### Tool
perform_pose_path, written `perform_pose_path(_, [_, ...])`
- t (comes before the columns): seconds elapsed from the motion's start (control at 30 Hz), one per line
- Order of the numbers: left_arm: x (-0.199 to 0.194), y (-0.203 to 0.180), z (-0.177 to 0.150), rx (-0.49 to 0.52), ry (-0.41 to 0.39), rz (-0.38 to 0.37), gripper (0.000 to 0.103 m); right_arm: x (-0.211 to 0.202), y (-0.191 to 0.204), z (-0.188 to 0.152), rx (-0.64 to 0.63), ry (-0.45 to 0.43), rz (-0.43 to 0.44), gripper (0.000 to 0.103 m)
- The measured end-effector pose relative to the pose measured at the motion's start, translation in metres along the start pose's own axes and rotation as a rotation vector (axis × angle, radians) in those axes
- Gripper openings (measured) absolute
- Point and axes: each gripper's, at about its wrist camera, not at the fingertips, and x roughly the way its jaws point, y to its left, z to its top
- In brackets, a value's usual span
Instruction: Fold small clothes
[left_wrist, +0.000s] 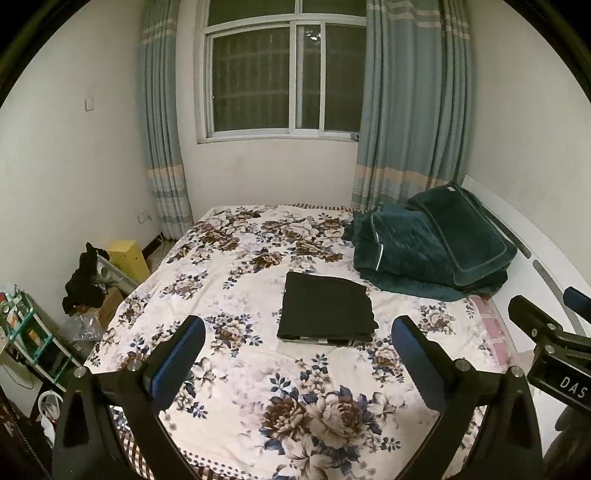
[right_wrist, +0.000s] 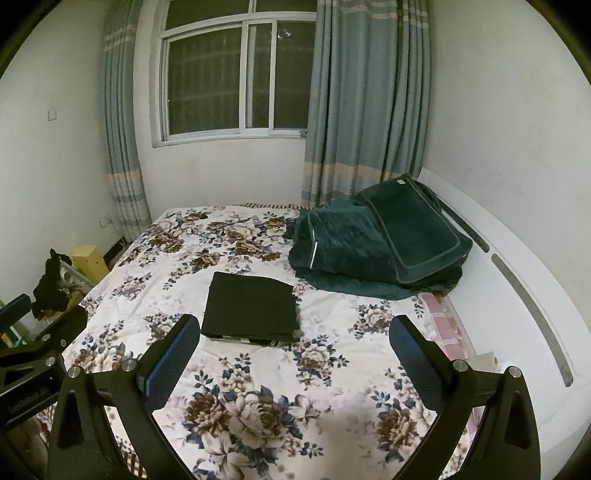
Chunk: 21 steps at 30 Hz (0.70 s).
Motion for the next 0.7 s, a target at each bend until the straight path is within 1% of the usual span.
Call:
perform_pose_path(0.1, [0.0001,0.0,0.0005,0.001,-0.001,-0.003,0.103,0.0073,-0.0005,0.0044,-0.005,0.001,0.01,0.103])
perform_pose_path(0.7, [-0.001,-0.0013,0.0096,0.004,-0.021,0.0,0.103,0.0105,0.0028,0.0058,-0.005,0.002,0.017,0.103])
